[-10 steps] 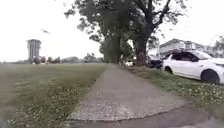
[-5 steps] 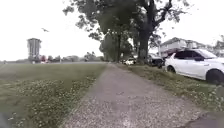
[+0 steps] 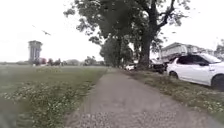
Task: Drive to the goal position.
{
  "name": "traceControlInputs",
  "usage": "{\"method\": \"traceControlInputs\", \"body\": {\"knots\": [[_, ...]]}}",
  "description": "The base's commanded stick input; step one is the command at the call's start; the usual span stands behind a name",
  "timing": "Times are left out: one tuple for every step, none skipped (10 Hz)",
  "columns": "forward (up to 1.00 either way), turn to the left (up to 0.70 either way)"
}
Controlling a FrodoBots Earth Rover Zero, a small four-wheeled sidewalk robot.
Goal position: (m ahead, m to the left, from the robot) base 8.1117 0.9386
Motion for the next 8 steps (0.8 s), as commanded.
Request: {"method": "traceControlInputs", "body": {"knots": [[0.70, 0.00], [0.70, 0.00], [0.70, 0.00], [0.70, 0.00], [0.70, 0.00], [0.70, 0.00], [0.70, 0.00], [0.70, 0.00]]}}
